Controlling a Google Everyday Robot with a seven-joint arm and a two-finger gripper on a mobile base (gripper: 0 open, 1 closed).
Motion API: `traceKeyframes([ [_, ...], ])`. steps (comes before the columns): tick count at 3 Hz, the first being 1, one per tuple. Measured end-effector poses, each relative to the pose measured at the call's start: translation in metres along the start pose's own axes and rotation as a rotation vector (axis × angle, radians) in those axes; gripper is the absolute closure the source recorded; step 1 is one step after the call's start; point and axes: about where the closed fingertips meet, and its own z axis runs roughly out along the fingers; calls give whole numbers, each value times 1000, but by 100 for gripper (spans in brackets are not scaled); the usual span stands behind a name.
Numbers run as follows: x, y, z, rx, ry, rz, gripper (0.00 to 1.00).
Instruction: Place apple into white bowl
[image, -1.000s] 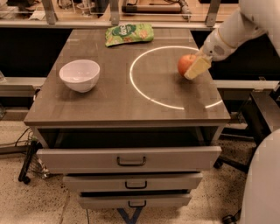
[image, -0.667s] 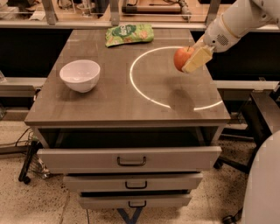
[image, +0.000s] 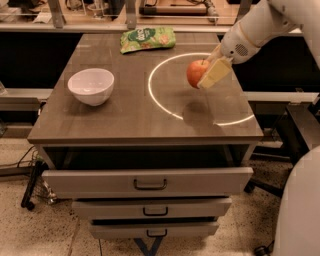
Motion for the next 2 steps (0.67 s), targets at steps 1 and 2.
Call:
traceKeyframes([
  [1, -55, 35, 17, -56, -89, -70, 100],
  [2, -135, 84, 43, -111, -184, -172, 100],
])
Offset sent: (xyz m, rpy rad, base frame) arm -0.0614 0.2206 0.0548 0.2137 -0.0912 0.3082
